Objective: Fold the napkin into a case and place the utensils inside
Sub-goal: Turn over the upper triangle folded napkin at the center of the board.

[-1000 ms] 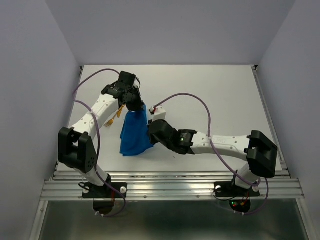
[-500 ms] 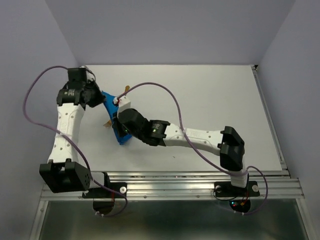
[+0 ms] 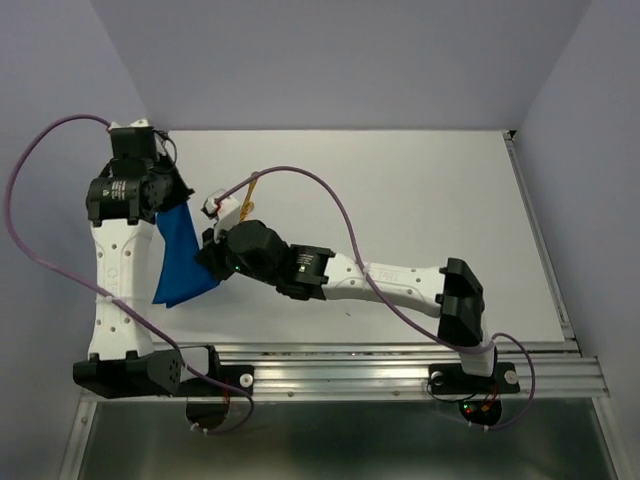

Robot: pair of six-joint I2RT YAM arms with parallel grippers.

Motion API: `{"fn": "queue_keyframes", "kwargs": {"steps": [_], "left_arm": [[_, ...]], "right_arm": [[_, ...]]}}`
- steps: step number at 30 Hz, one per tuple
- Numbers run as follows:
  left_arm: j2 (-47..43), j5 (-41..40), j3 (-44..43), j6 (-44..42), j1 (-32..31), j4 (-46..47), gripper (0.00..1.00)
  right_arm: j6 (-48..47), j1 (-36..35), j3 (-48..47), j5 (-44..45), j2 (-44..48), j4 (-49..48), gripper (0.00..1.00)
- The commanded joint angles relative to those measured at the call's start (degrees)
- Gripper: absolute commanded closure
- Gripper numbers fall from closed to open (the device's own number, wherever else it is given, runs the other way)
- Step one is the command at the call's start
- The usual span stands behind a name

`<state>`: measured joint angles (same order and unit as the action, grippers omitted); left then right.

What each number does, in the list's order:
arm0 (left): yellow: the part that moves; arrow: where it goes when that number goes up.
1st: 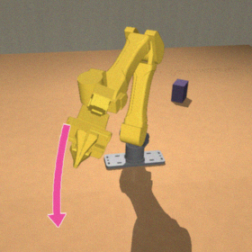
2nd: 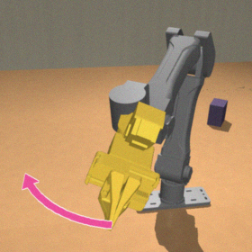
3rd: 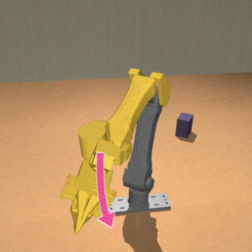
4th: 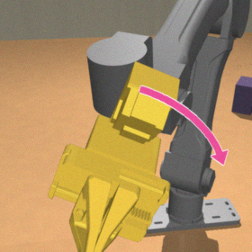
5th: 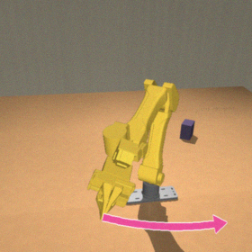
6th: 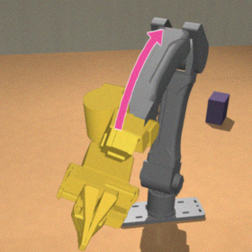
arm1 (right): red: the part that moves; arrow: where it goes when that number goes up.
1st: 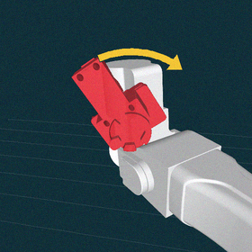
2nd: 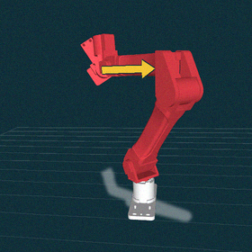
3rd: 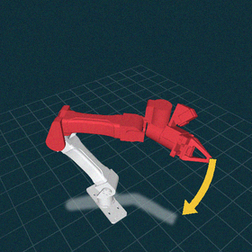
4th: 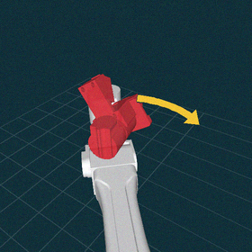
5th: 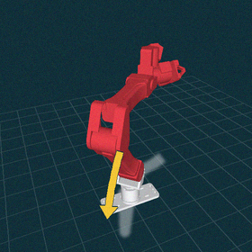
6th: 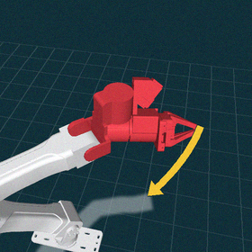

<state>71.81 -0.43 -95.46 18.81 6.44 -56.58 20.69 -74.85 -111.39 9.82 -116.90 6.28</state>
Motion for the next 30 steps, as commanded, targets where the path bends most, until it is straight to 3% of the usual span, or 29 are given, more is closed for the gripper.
{"fn": "queue_keyframes", "kwargs": {"steps": [1, 7, 14, 30], "left_arm": [[4.8, -8.4, 3.1, 3.9, -10.2, 26.1, 1.0], [14.7, -9.7, 12.7, 9.8, -21.3, 35.8, 1.0], [27.6, -8.5, 12.4, 13.7, -29.6, 42.0, 1.0], [37.7, -8.5, 5.9, 13.4, -34.6, 42.6, 1.0]], "right_arm": [[5.6, -3.8, 15.2, -10.9, 6.7, 5.3, 0.99], [13.5, 5.2, 41.8, -9.6, 18.3, -2.0, 0.99], [15.0, 11.8, 62.2, -5.5, 27.9, -1.9, 0.99], [17.2, 13.7, 71.0, 3.8, 32.1, 1.1, 0.99]]}}
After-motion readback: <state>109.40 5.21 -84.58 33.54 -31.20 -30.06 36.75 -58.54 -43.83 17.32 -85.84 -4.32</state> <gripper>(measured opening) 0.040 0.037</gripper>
